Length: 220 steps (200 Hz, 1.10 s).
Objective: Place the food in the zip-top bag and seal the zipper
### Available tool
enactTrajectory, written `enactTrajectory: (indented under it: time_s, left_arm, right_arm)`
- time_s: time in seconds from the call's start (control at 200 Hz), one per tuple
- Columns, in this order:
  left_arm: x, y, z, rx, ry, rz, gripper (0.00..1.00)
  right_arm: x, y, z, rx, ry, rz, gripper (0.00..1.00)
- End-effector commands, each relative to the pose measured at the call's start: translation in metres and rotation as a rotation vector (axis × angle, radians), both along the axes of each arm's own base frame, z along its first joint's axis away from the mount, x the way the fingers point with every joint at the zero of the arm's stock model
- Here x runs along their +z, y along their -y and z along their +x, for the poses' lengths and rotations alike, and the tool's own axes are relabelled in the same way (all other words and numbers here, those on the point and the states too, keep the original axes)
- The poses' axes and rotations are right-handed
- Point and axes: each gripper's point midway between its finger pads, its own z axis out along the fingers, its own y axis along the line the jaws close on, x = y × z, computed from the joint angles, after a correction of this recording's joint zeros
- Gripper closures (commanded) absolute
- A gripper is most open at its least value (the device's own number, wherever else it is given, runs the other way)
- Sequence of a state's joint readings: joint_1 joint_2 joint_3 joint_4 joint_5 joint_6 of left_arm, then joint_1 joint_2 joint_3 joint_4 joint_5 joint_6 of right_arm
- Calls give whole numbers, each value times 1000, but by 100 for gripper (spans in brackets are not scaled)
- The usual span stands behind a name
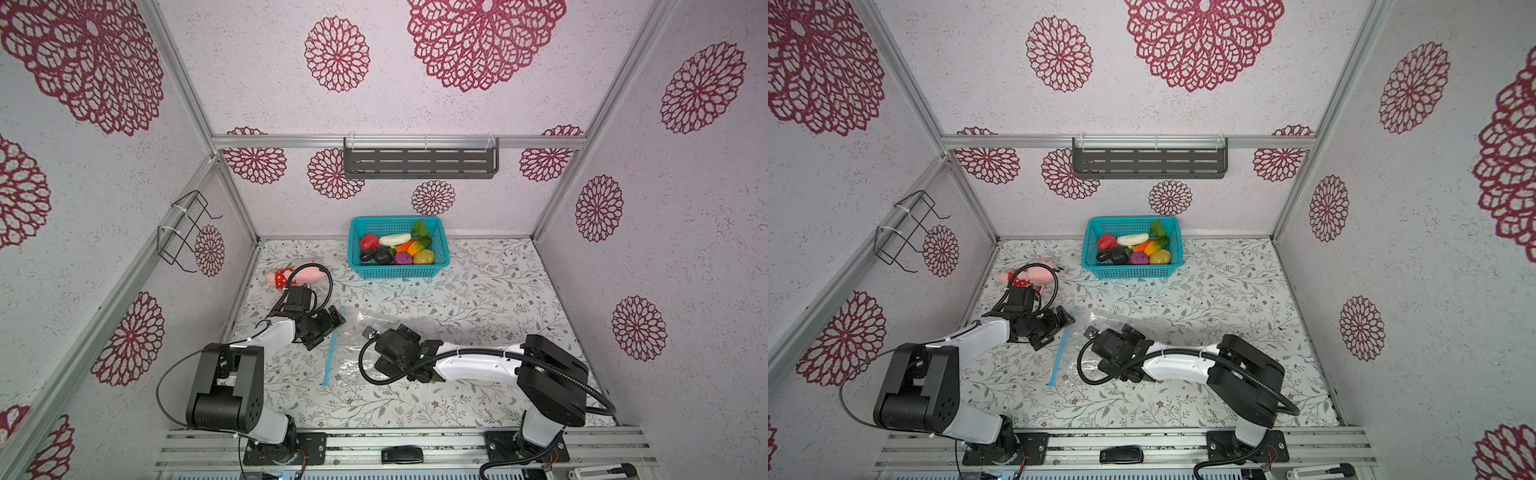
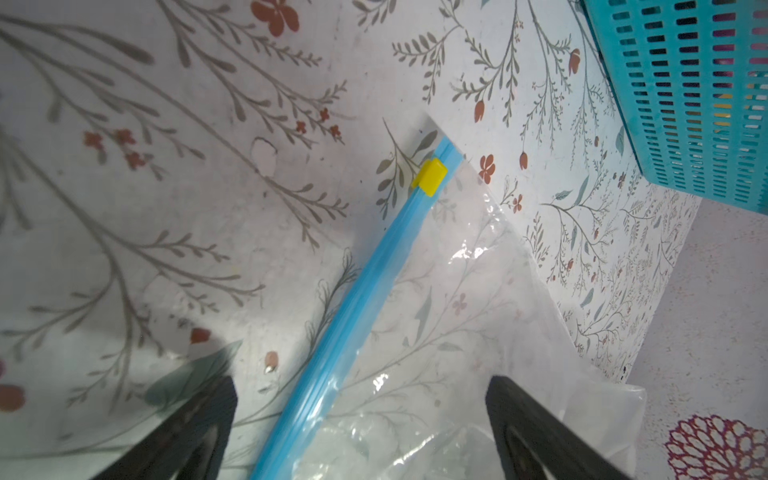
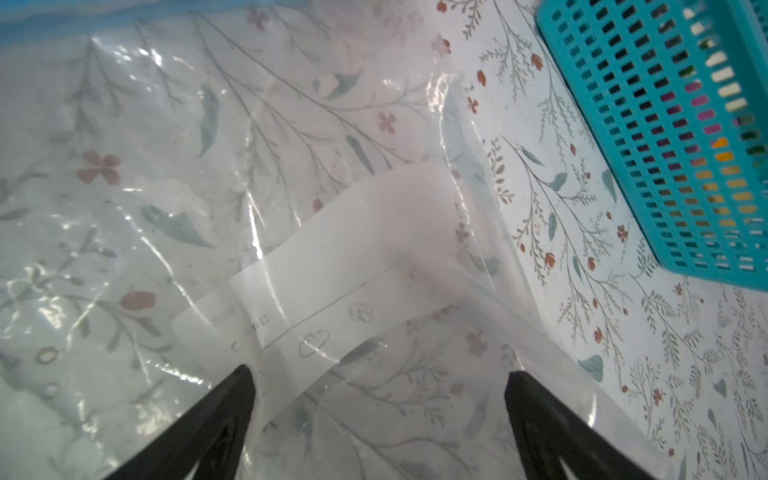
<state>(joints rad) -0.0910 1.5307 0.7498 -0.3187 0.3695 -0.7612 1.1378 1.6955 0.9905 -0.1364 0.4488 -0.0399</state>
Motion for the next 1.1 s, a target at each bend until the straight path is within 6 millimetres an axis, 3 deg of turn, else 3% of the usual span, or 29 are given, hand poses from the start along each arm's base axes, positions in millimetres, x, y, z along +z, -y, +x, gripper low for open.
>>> enactTrajectory:
  time_s: [0.0, 0.385, 0.615, 0.73, 0.846, 1.006, 1.096]
  left_arm:
    - [2, 11, 9, -13, 28, -41, 1]
    - [-3, 27, 11, -23, 37, -75, 0]
    - [-1, 28, 9, -2, 46, -100, 7]
    - [2, 31, 3, 7, 48, -135, 13]
    - [7, 28, -6, 31, 47, -172, 16]
    - [15, -3, -17, 133, 38, -155, 18]
    - [20, -21, -22, 188, 33, -120, 18]
  right_arm:
    - [14, 23, 8, -104, 36, 35, 3]
    - [7, 99, 8, -223, 66, 0, 3]
    - [26, 123, 24, -336, 88, 24, 3]
    - [47, 118, 30, -443, 61, 75, 4]
    - [64, 90, 30, -510, -35, 168, 3]
    - [88, 48, 32, -577, -33, 197, 1]
    - [91, 28, 39, -642, -28, 163, 1]
